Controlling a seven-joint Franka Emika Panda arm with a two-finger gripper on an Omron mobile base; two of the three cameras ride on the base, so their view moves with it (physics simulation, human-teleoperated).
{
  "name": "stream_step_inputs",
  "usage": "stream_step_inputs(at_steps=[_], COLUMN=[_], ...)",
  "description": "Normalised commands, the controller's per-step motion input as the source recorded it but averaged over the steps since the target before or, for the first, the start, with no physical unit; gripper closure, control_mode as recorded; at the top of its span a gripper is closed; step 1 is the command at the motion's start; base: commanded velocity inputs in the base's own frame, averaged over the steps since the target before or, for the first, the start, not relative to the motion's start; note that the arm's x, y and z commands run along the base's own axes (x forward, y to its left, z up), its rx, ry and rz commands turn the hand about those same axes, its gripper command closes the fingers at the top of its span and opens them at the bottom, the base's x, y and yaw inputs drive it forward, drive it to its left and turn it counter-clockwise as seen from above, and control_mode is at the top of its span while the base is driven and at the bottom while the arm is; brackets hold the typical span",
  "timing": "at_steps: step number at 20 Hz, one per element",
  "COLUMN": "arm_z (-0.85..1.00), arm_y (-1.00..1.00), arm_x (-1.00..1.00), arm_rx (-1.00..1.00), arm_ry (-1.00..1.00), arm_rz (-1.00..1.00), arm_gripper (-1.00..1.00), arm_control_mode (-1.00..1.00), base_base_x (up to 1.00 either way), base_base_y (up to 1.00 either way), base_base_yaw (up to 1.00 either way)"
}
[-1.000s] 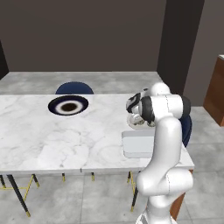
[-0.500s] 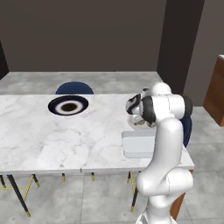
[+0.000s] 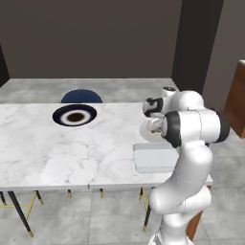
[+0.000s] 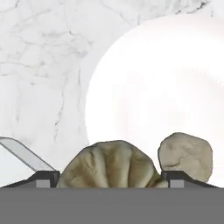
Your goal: Place two dumplings into each of the tupperware containers and then place the containers in the fridge.
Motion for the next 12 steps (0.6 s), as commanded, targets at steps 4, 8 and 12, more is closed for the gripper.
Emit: stream_step_inputs(at_steps=[4,8,12], arm_z=[0.81,0.64,0.16], arm_y=[0.00,0.02,0.19], arm_x=[-1.00,-1.00,-1.00], arm_rx=[-0.08,-0.19,-0.21], arm_ry=[0.01,0.01,0.01], arm_rz=[0.02,0.02,0.06], arm_gripper=[1.00,1.00,1.00], arm_control_mode=[-1.00,-1.00,-1.00], base_base_x=[0.00,0.00,0.00], base_base_y=[0.00,0.00,0.00], base_base_yaw=[0.00,0.00,0.00])
